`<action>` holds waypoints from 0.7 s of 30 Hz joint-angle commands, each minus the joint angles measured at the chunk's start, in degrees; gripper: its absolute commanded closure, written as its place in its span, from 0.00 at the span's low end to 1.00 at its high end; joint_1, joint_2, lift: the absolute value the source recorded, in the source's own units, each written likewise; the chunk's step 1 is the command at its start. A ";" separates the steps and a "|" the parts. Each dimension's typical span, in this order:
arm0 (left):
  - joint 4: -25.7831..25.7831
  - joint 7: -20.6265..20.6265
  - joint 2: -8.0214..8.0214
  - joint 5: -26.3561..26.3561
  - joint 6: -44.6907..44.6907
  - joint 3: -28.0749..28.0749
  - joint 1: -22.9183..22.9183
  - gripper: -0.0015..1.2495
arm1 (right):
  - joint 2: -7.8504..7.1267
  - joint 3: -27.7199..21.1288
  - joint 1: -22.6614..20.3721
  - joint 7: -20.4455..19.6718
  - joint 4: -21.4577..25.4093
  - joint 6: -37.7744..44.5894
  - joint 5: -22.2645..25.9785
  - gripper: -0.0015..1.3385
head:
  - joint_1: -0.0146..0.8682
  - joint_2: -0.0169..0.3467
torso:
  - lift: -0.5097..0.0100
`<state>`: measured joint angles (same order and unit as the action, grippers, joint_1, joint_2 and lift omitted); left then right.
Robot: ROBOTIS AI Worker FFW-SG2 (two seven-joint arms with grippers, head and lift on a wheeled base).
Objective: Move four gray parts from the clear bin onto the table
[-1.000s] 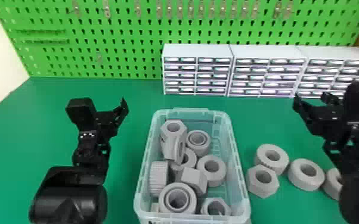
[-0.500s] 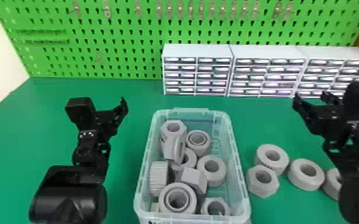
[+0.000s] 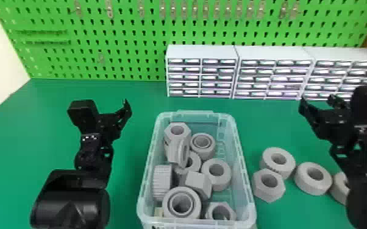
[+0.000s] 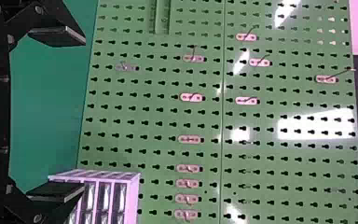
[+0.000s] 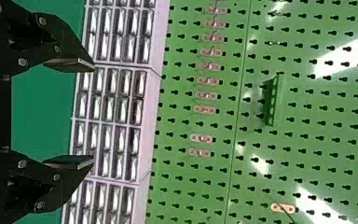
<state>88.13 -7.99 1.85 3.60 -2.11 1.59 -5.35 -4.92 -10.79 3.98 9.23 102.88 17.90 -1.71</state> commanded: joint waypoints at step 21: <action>-0.06 0.00 0.00 -0.35 0.00 0.16 0.26 0.15 | -0.09 -0.02 -0.11 0.00 -0.13 0.38 -0.05 0.41 | 0.80 0.24 | 0.88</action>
<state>88.07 -7.99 1.84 3.58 -2.11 1.72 -5.10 -5.01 -10.73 3.96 9.23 102.74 18.28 -1.76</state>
